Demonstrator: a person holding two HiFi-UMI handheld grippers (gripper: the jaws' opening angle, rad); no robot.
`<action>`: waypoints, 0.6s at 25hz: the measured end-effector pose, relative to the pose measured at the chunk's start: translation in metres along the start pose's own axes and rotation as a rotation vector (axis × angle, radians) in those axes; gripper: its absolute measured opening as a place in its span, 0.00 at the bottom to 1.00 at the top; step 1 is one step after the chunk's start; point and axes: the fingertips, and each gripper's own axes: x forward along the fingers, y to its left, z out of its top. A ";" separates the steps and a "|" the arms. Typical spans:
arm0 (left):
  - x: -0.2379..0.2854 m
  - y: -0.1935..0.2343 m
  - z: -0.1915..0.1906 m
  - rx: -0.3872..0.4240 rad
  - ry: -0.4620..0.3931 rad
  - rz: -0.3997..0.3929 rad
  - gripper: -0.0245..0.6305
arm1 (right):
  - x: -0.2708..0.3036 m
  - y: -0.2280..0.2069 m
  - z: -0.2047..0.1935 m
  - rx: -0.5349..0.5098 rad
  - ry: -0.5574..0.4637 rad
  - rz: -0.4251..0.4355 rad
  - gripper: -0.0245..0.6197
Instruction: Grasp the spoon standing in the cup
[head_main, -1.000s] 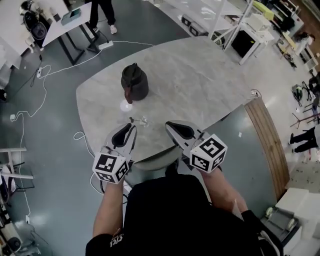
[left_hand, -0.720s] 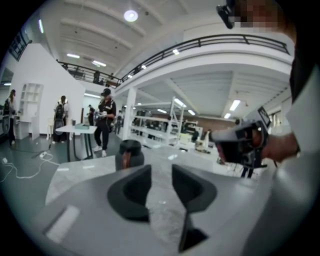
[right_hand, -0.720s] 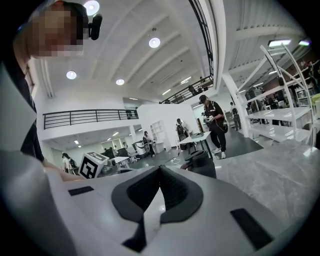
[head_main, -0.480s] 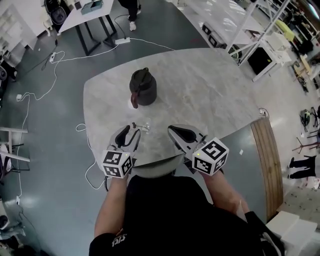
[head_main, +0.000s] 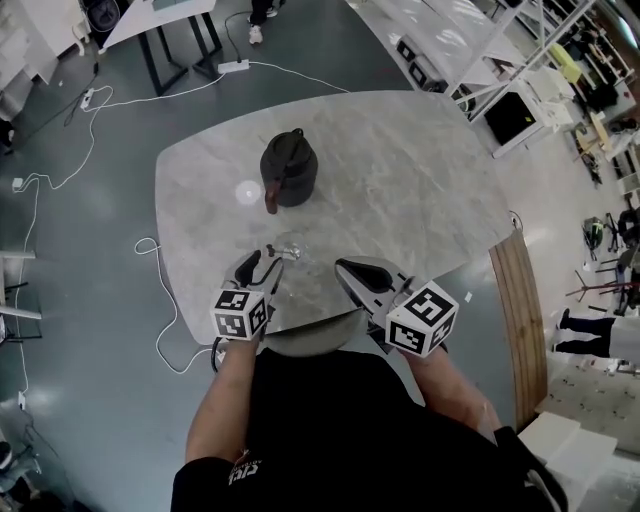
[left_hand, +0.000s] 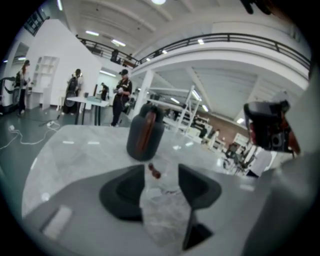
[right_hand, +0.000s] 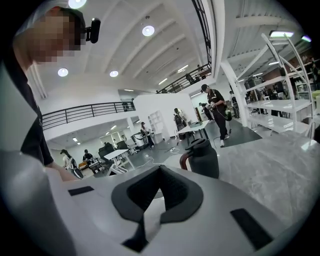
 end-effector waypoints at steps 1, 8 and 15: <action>0.003 0.003 -0.003 -0.004 0.007 -0.003 0.37 | 0.002 0.002 0.001 -0.004 0.006 -0.002 0.03; 0.023 0.000 -0.017 -0.008 0.049 -0.059 0.37 | 0.005 0.001 -0.003 0.001 0.039 -0.042 0.03; 0.039 -0.002 -0.011 -0.002 0.041 -0.075 0.31 | -0.002 -0.008 0.004 -0.005 0.039 -0.092 0.03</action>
